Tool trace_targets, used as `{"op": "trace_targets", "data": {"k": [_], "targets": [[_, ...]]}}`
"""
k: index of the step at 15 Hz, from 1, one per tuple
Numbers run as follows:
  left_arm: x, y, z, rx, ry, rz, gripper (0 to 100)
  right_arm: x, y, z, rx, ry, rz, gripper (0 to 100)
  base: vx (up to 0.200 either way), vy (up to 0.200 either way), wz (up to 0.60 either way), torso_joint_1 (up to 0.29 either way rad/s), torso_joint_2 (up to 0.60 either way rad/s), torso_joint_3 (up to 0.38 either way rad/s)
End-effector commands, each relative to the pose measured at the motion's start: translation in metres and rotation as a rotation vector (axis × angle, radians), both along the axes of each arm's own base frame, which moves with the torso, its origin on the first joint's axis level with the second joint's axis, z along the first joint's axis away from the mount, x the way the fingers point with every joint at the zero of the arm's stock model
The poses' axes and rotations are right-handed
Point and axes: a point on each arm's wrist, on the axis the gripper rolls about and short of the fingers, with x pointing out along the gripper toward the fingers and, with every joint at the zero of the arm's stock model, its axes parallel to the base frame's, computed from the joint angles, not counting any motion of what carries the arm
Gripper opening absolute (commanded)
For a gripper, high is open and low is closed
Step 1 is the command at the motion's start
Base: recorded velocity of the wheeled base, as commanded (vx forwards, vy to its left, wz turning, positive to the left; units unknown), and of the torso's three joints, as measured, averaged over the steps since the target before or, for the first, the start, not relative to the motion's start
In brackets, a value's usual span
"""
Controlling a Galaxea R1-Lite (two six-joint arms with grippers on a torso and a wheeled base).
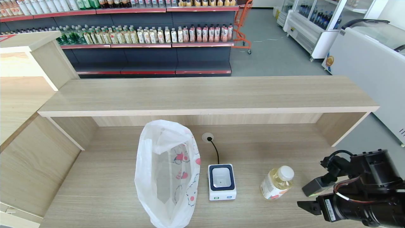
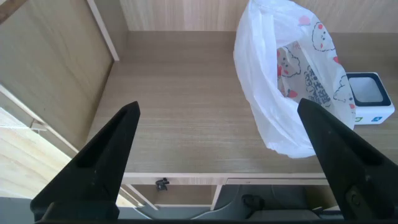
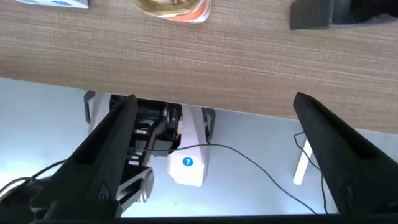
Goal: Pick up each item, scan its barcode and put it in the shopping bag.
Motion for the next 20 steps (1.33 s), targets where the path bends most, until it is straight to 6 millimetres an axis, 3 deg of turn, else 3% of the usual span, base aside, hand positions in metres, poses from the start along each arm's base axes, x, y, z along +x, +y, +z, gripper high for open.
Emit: {"op": "trace_targets", "data": {"k": [1,8,20], "targets": [[0.0,0.0,0.0,0.0,-0.001,0.0,100,0.016,0.01,-0.038,-0.033,0.092,0.036,100,0.0,0.0,0.0,0.0,0.0,0.0],[0.0,0.0,0.0,0.0,-0.001,0.0,100,0.05,0.037,-0.071,0.016,-0.074,0.098,100,0.0,0.0,0.0,0.0,0.0,0.0],[0.0,0.0,0.0,0.0,-0.001,0.0,100,0.079,0.058,-0.107,0.011,-0.36,0.209,100,0.0,0.0,0.0,0.0,0.0,0.0]]}}
